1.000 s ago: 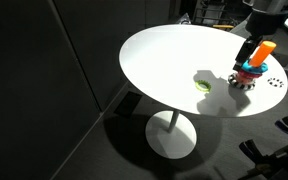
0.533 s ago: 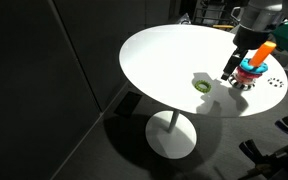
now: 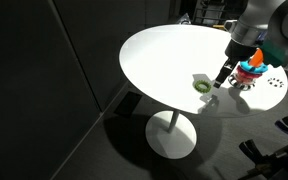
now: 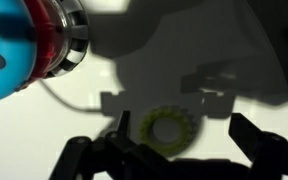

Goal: Put the green ring on the stake

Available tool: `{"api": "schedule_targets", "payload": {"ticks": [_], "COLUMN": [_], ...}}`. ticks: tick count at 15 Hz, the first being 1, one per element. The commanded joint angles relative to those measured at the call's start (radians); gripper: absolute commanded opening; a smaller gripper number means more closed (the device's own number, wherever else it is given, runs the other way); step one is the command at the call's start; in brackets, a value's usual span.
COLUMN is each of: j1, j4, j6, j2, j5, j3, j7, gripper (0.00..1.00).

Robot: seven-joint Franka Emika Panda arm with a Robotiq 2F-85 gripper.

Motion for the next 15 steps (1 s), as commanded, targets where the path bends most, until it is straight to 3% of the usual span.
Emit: {"api": "schedule_targets", "payload": {"ticks": [1,15], "j1": [-0.006,-0.022], "j4": [0.05,0.24], "j6": [0.016,-0.008], "j2": [0.053,0.219], "j5": [-0.018,-0.003], "j3": [-0.004,0.013], "j7": [-0.003,-0.036], "gripper": [1.0,1.0]}}
